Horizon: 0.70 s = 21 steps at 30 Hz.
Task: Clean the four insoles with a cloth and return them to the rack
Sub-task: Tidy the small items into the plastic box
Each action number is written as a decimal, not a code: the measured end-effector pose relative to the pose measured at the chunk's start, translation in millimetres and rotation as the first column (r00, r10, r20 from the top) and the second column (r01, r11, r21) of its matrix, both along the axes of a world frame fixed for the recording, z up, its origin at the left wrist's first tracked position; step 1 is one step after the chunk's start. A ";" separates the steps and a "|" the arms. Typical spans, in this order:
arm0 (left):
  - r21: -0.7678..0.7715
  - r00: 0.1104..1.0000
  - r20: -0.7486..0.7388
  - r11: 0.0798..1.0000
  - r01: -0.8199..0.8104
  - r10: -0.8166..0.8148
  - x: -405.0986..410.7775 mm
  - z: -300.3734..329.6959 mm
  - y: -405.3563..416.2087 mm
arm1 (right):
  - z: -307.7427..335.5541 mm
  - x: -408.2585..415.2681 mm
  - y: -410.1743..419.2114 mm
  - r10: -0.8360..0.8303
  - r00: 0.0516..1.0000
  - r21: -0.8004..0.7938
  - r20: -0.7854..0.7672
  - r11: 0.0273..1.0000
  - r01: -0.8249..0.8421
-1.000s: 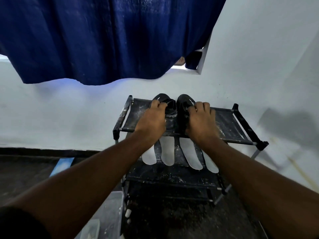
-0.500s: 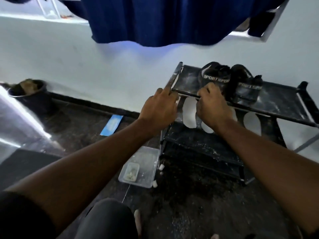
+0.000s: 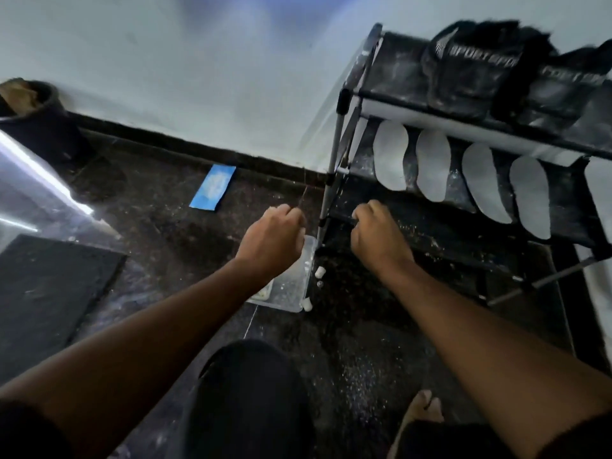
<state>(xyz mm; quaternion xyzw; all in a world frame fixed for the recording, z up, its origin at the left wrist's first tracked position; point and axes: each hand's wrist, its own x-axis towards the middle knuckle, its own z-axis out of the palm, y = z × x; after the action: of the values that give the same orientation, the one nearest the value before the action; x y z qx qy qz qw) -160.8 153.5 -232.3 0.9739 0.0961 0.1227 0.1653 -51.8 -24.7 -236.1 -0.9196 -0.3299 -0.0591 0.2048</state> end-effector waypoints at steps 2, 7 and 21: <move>0.011 0.997 -0.074 1.000 0.016 -0.015 -2.1 -43.6 6.1 | -40.6 -1.9 7.4 -0.001 0.998 -0.033 -0.059 0.999 -0.001; -0.014 0.951 -0.300 0.997 0.070 -0.071 0.8 -138.7 5.5 | -138.5 0.2 22.5 0.021 0.990 -0.160 -0.141 0.986 -0.044; 0.243 0.818 -0.422 0.821 0.517 -0.390 18.2 -314.3 -20.0 | -313.1 23.4 56.1 -0.032 0.928 -0.208 -0.372 0.977 -0.049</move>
<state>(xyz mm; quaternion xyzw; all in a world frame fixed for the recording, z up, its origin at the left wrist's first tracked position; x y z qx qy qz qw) -142.7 133.5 -546.6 0.9870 -0.1375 -0.0832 -0.0041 -28.4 31.3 -549.2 -0.9293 -0.2933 0.1534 0.1640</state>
